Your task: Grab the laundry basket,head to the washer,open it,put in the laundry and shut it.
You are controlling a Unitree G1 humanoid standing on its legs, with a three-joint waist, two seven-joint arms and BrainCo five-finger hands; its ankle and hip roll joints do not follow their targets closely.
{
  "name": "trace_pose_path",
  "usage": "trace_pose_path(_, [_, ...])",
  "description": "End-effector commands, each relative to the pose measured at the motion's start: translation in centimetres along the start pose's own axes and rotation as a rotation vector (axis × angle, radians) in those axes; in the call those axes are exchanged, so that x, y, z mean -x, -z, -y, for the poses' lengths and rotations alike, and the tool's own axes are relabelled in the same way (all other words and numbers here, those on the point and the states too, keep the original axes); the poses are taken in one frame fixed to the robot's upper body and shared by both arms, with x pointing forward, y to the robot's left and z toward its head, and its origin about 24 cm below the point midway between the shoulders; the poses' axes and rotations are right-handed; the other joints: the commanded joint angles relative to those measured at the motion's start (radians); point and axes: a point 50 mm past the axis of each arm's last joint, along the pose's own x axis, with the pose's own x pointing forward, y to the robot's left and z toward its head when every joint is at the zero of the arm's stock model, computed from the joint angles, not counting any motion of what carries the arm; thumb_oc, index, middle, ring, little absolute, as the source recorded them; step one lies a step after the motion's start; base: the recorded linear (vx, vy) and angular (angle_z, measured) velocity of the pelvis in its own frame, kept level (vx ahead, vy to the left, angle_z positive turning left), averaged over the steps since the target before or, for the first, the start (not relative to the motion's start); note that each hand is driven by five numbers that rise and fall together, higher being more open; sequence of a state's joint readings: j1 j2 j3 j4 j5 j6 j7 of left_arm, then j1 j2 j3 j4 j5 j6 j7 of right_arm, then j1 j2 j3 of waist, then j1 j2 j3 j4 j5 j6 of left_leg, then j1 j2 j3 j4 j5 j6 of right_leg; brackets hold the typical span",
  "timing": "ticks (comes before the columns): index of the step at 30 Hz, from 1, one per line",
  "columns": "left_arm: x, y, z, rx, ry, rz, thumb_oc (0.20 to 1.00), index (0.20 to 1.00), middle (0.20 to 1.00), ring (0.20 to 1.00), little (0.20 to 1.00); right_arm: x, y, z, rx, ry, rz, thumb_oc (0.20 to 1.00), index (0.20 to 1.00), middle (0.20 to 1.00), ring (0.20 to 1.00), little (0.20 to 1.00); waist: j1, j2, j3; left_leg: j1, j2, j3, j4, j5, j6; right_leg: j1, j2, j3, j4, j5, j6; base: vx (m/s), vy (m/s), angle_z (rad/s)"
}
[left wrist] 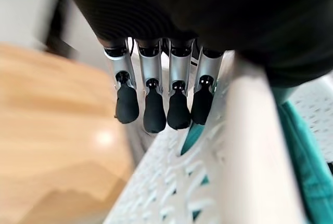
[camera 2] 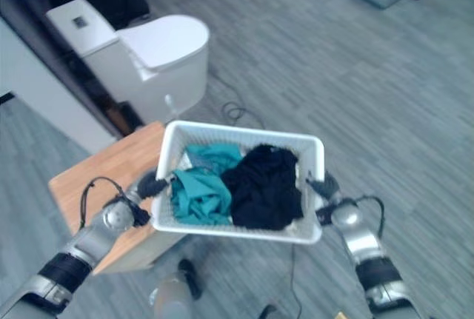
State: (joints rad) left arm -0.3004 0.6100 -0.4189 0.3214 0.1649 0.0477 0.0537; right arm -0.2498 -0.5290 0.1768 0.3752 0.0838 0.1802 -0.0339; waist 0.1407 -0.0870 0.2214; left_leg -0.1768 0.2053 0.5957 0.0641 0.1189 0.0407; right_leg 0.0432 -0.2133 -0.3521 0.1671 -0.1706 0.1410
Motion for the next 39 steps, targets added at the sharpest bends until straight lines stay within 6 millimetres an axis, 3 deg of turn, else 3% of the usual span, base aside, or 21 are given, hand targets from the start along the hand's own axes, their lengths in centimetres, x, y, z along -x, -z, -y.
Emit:
trace_pose_path(1, [0.3, 3.2, -9.0, 0.025, -0.31, -0.144, 0.2, 0.2, 0.2, 0.2, 0.2, 0.4, -1.5, 6.3, 0.044, 0.162, 0.064, 0.2, 0.2, 0.2, 0.2, 0.2, -0.004, 0.049, -0.059, -0.054, 0.139, 0.011, 0.048, 0.041, -0.165, 0.086, 0.026, 0.02, -0.044, -0.031, 0.013, -0.15, -0.242, -1.02])
trace_pose_path(2, [0.3, 3.2, -9.0, 0.027, -0.31, -0.144, 0.2, 0.2, 0.2, 0.2, 0.2, 0.4, -1.5, 6.3, 0.045, 0.162, 0.064, 0.2, 0.2, 0.2, 0.2, 0.2, -0.002, 0.053, -0.059, -0.051, 0.143, 0.012, 0.04, 0.051, -0.17, 0.085, 0.033, 0.023, -0.045, -0.031, 0.008, -0.3, -0.394, -1.18])
trace_pose_path(3, [-0.1, 2.9, -9.0, 0.053, -0.299, -0.134, 0.2, 0.2, 0.2, 0.2, 0.2, 0.3, -2.0, 6.7, 0.068, 0.154, 0.077, 0.2, 0.2, 0.2, 0.2, 0.2, -0.007, 0.064, -0.05, -0.05, 0.16, -0.042, -0.015, 0.101, -0.202, 0.074, 0.067, 0.051, -0.072, -0.038, -0.001, -0.17, -0.208, -0.79])
trace_pose_path(4, [-0.2, 2.8, -9.0, 0.056, -0.301, -0.132, 0.2, 0.2, 0.2, 0.2, 0.2, 0.2, -2.1, 6.8, 0.068, 0.156, 0.079, 0.2, 0.2, 0.2, 0.2, 0.2, -0.008, 0.069, -0.047, -0.048, 0.163, -0.045, -0.024, 0.111, -0.205, 0.076, 0.073, 0.05, -0.076, -0.035, -0.005, -0.32, -0.333, -1.03])
trace_pose_path(5, [-1.1, 2.2, -8.6, 0.086, -0.28, -0.119, 0.2, 0.2, 0.2, 0.2, 0.2, -0.2, -2.9, 7.1, 0.087, 0.154, 0.094, 0.2, 0.2, 0.2, 0.2, 0.2, -0.001, 0.08, -0.027, -0.059, 0.145, -0.179, -0.07, 0.126, -0.218, 0.065, 0.098, 0.081, -0.088, -0.04, -0.019, -0.27, -0.211, -0.52])
trace_pose_path(6, [-1.5, 1.9, -8.7, 0.096, -0.283, -0.112, 0.2, 0.2, 0.2, 0.2, 0.2, -0.3, -3.4, 7.2, 0.09, 0.15, 0.107, 0.2, 0.2, 0.2, 0.2, 0.2, 0.008, 0.09, -0.007, -0.073, 0.128, -0.263, -0.064, 0.136, -0.203, 0.055, 0.114, 0.095, -0.093, -0.023, -0.03, -0.33, -0.268, -0.67])
trace_pose_path(8, [-2.0, 1.7, -8.4, 0.102, -0.281, -0.111, 0.2, 0.2, 0.2, 0.2, 0.2, -0.6, -4.0, 6.9, 0.073, 0.128, 0.129, 0.2, 0.2, 0.2, 0.2, 0.2, 0.018, 0.09, 0.026, -0.089, 0.045, -0.467, 0.005, 0.074, -0.19, 0.045, 0.118, 0.123, -0.085, 0.001, -0.046, -0.21, -0.177, -0.74])
trace_pose_path(9, [-2.1, 1.6, -8.2, 0.101, -0.273, -0.108, 0.2, 0.2, 0.2, 0.2, 0.2, -0.6, -3.9, 6.6, 0.066, 0.115, 0.129, 0.2, 0.2, 0.2, 0.2, 0.2, 0.02, 0.083, 0.03, -0.078, -0.006, -0.524, 0.03, 0.029, -0.18, 0.043, 0.114, 0.136, -0.083, 0.008, -0.051, -0.15, -0.128, -0.57])
trace_pose_path(11, [-2.7, 1.1, -7.2, 0.09, -0.242, -0.103, 0.2, 0.2, 0.2, 0.2, 0.2, -0.8, -3.8, 6.5, 0.048, 0.112, 0.123, 0.2, 0.2, 0.2, 0.2, 0.2, 0.017, 0.089, 0.013, -0.05, -0.104, -0.582, 0.054, -0.035, -0.149, 0.043, 0.127, 0.157, -0.088, 0.017, -0.056, -0.08, -0.065, -0.57])
trace_pose_path(13, [-2.8, 1.0, -7.0, 0.102, -0.24, -0.102, 0.2, 0.2, 0.2, 0.2, 0.2, -0.8, -3.8, 6.4, 0.043, 0.111, 0.121, 0.2, 0.2, 0.2, 0.2, 0.2, 0.012, 0.091, 0.007, -0.05, -0.11, -0.591, 0.054, -0.036, -0.145, 0.04, 0.131, 0.166, -0.085, 0.017, -0.057, 0.01, 0.001, -0.59])
trace_pose_path(14, [-2.9, 0.9, -6.5, 0.101, -0.228, -0.1, 0.2, 0.2, 0.2, 0.2, 0.2, -0.8, -3.6, 6.2, 0.01, 0.111, 0.124, 0.2, 0.2, 0.2, 0.2, 0.2, 0.01, 0.096, -0.001, -0.04, -0.151, -0.638, 0.048, -0.051, -0.135, 0.032, 0.136, 0.186, -0.074, 0.014, -0.06, 0.04, 0.022, -0.17])
trace_pose_path(17, [-3.4, 0.2, -6.3, 0.102, -0.224, -0.087, 0.2, 0.2, 0.2, 0.2, 0.2, -0.3, -2.6, 5.8, -0.037, 0.111, 0.111, 0.2, 0.2, 0.2, 0.2, 0.2, -0.009, 0.102, 0.002, -0.049, -0.131, -0.606, 0.048, -0.018, -0.147, 0.045, 0.129, 0.176, -0.084, 0.008, -0.063, 0.01, 0.02, -0.07])
trace_pose_path(24, [-4.0, -0.5, -6.2, 0.068, -0.206, -0.08, 0.2, 0.2, 0.2, 0.2, 0.2, -0.2, -1.7, 4.7, -0.081, 0.09, 0.087, 0.2, 0.2, 0.2, 0.2, 0.2, -0.004, 0.108, -0.01, -0.016, -0.129, -0.615, -0.031, 0.023, -0.154, 0.064, 0.135, 0.166, -0.114, 0.011, -0.062, 0.0, -0.016, 0.03])
trace_pose_path(32, [-5.2, -2.1, -6.9, 0.042, -0.204, -0.056, 0.2, 0.2, 0.2, 0.2, 0.2, 0.1, -1.3, 6.0, -0.075, 0.134, 0.082, 0.2, 0.2, 0.2, 0.2, 0.2, -0.023, 0.098, 0.007, -0.035, -0.087, -0.627, -0.025, 0.061, -0.182, 0.081, 0.185, 0.152, -0.127, 0.005, -0.083, 0.0, -0.099, 0.15])
trace_pose_path(35, [-5.7, -3.2, -7.1, 0.046, -0.205, -0.028, 0.2, 0.2, 0.2, 0.2, 0.2, 0.7, -0.9, 7.2, -0.051, 0.172, 0.073, 0.2, 0.2, 0.2, 0.2, 0.2, -0.046, 0.087, 0.03, -0.065, -0.038, -0.607, 0.065, 0.06, -0.191, 0.104, 0.211, 0.148, -0.141, 0.007, -0.101, 0.02, -0.181, 0.25])
trace_pose_path(38, [-5.6, -3.2, -7.1, 0.055, -0.206, -0.028, 0.2, 0.2, 0.2, 0.2, 0.2, 1.0, -0.9, 7.5, -0.048, 0.172, 0.08, 0.2, 0.2, 0.2, 0.2, 0.2, -0.046, 0.088, 0.051, -0.1, -0.052, -0.616, 0.187, 0.07, -0.185, 0.112, 0.22, 0.151, -0.136, 0.011, -0.11, 0.03, -0.156, 0.11])
trace_pose_path(39, [-5.4, -2.8, -7.0, 0.065, -0.205, -0.04, 0.2, 0.2, 0.2, 0.2, 0.2, 1.1, -0.9, 7.6, -0.045, 0.171, 0.08, 0.2, 0.2, 0.2, 0.2, 0.2, -0.052, 0.082, 0.06, -0.135, -0.065, -0.565, 0.256, 0.039, -0.161, 0.121, 0.218, 0.14, -0.132, 0.003, -0.119, 0.11, -0.151, 0.03])
